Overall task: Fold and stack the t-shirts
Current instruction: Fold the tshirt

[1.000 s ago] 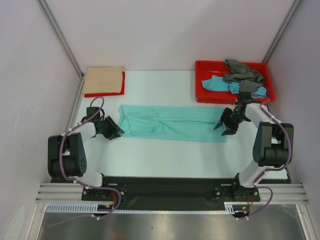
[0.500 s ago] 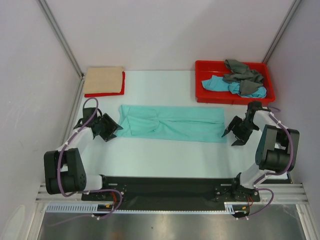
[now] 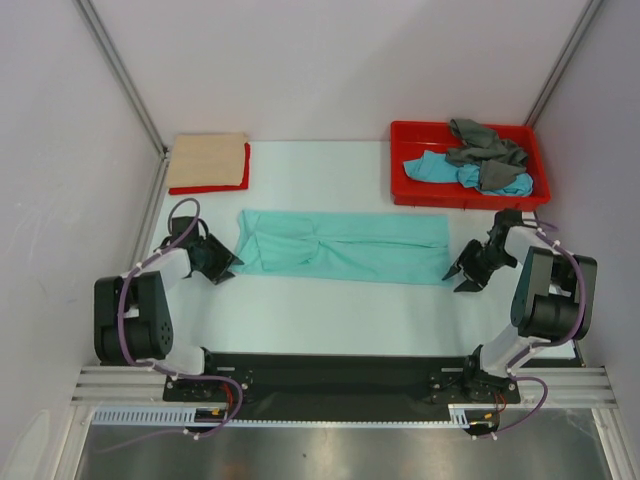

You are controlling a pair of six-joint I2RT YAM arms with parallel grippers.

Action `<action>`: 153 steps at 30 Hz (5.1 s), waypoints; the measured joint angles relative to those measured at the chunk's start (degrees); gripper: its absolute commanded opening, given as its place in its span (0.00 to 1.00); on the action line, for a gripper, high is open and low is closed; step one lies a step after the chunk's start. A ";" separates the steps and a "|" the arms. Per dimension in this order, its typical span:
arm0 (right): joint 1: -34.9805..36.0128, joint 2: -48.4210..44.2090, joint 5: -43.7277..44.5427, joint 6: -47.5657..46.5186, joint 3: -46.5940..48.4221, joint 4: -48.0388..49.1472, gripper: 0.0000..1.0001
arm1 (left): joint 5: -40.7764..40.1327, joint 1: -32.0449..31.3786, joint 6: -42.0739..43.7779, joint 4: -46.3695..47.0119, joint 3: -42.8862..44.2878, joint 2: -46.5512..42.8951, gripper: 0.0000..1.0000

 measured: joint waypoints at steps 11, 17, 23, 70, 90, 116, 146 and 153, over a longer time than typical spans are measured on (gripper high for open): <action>0.28 0.31 -0.15 1.68 -3.69 1.64 0.05 | -0.68 -0.50 2.32 3.06 6.34 8.50 0.06; 6.54 -4.74 3.61 3.89 -7.76 1.20 0.05 | -2.75 -3.54 6.69 2.54 14.34 14.71 0.03; 15.19 -8.31 7.19 6.82 -9.99 -0.72 0.05 | -4.26 -8.61 9.79 1.42 26.56 24.06 0.02; 29.00 -14.32 1.62 10.01 3.87 -2.89 0.63 | 3.54 -24.20 20.96 -6.21 43.39 7.02 0.57; 8.31 2.43 -5.40 -1.49 -0.61 1.57 0.57 | 7.85 -49.66 -17.49 22.43 -4.50 2.05 0.56; 10.08 -1.42 -4.79 -0.42 -6.01 3.80 0.26 | 0.52 -63.47 -43.60 37.13 -8.39 11.02 0.22; 51.60 -15.63 -4.33 17.66 -19.89 11.98 0.30 | -8.74 -52.41 -20.04 -4.28 -19.61 -26.10 0.30; 51.82 -17.40 2.47 13.77 -14.45 5.22 0.59 | -10.27 -52.28 -13.70 -14.29 -14.60 -28.00 0.43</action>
